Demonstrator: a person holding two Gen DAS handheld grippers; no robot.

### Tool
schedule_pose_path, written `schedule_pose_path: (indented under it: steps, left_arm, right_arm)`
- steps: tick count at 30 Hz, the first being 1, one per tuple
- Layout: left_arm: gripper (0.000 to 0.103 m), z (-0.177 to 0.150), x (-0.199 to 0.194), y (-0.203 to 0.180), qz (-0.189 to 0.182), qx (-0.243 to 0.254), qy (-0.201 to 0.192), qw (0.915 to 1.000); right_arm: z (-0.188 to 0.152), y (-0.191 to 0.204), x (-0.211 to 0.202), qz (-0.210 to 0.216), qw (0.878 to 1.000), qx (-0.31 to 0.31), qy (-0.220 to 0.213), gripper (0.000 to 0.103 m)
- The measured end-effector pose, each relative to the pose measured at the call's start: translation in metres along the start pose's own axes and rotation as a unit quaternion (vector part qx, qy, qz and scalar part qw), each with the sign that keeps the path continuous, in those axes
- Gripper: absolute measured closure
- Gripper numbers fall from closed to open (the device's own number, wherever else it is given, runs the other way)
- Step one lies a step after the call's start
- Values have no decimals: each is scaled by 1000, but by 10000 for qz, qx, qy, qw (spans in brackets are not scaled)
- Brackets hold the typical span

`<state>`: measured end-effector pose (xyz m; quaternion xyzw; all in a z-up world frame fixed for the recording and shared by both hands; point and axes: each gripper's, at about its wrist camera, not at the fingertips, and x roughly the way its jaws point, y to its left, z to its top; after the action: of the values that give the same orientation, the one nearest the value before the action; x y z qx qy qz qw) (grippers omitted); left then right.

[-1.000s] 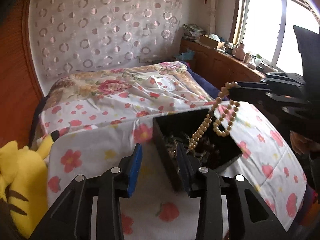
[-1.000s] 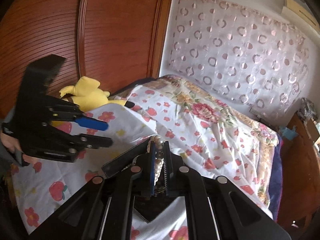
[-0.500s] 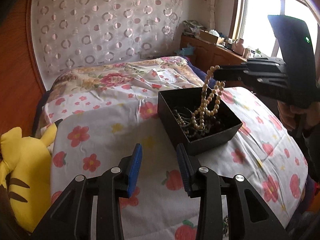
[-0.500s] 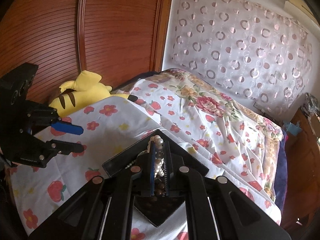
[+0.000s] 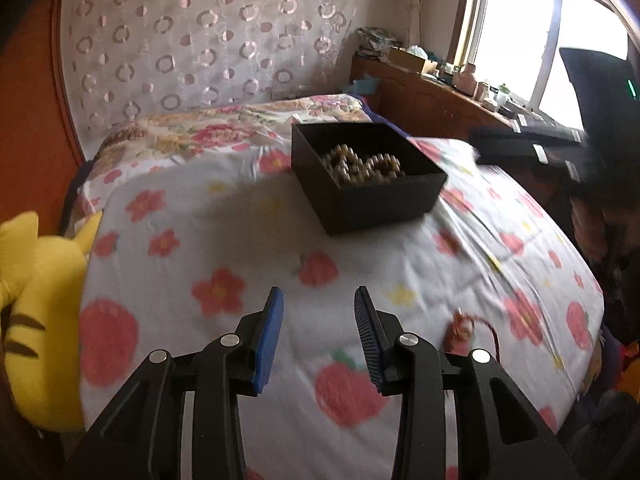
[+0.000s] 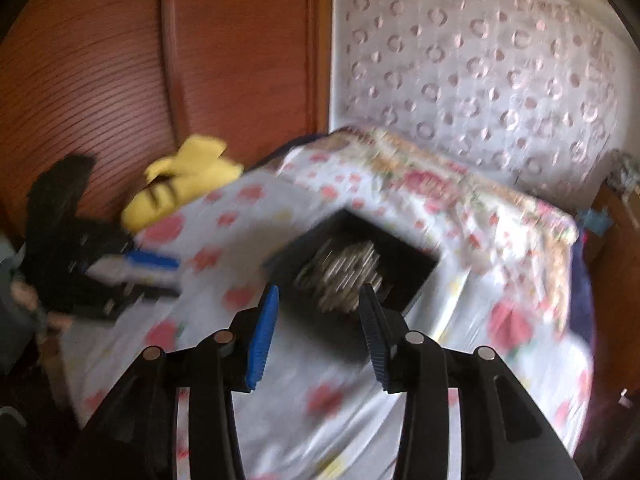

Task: Organize jewelry
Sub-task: 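Grasp the red string bracelet with the right tool while the left tool grasps the green jade earring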

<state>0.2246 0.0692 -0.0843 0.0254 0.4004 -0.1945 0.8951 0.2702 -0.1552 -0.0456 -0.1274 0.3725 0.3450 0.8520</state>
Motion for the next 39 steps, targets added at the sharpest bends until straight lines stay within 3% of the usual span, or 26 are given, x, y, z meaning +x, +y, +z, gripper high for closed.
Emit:
schedule_pose_path:
  steps: [2,7,13,15,18,24,33,35,38,39]
  left_arm:
    - [65,-10,-2,-2,-17,-54,31,10000]
    - [55,-32,-5,-11,10,-116,105,9999]
    - [54,-39,-11,-18,34,-115,94,9999]
    - [54,-39,-13,-20,34,-106,77,9999]
    - [54,-38,-13,-23,5,-87,71,9999]
    - [54,-39,-7,-36,-69,62,142,9999]
    - [54,-41,8,-58,-327,273,280,9987]
    - [57,-40,13,-59,-382,300,315,9983]
    - [72,-37,22,-58,-404,262,374,9981]
    - [82,-36,23,-57,-425,258,377,9981]
  right_arm:
    - [-24,13,4,100,9997,53,204,69]
    - [-62,35,14,421,9973,401,456,69]
    - [-72,45,25,557,9947,598,628,69]
    - [-74,47,31,527,9938,624,761,77]
    - [-78,53,35,537,9939,495,829,99]
    - [-79,55,4,581,9963,365,509,100]
    - [-89,28,-36,215,9984,413,329,100]
    - [-92,23,-37,175,9982,478,305,100]
    - [-95,18,-38,188,9980,535,269,100]
    - [-95,19,-37,187,9980,536,270,100]
